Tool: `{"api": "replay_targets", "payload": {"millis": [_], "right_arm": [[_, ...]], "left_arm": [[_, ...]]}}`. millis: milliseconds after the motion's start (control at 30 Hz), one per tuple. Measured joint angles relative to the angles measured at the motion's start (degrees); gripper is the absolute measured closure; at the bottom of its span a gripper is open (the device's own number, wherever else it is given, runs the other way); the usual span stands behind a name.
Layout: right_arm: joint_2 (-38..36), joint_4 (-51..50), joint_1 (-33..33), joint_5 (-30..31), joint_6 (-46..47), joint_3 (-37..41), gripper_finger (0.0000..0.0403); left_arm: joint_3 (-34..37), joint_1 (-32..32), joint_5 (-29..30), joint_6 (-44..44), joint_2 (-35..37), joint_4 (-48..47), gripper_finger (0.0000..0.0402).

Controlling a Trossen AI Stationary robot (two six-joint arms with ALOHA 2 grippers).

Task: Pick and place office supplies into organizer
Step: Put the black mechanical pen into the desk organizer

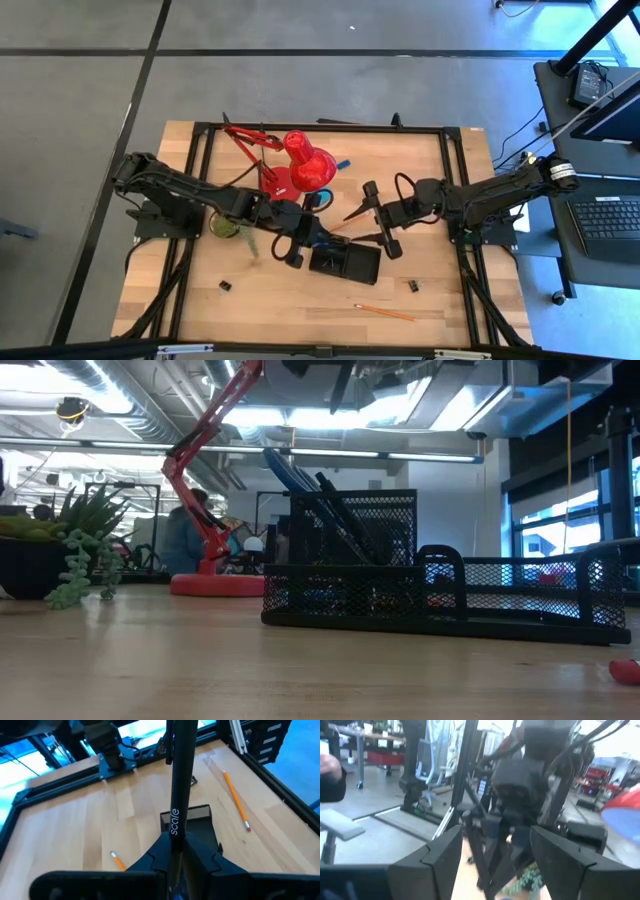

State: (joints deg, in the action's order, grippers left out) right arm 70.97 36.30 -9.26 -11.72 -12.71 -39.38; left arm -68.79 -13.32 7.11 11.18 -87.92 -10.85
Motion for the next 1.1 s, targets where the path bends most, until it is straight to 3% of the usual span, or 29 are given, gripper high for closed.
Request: {"api": "replay_targets", "payload": {"millis": [567, 1100], "right_arm": [[8.0, 10.7, -2.6, -3.0, 0.2, -0.2, 0.0170], [11.8, 10.6, -2.8, -3.0, 0.2, -3.0, 0.0265]], "left_arm": [[0.0, 0.0, 0.9, 0.1, 0.0, 0.4, 0.0375], [0.0, -0.1, 0.9, 0.1, 0.0, 0.4, 0.0375]]}}
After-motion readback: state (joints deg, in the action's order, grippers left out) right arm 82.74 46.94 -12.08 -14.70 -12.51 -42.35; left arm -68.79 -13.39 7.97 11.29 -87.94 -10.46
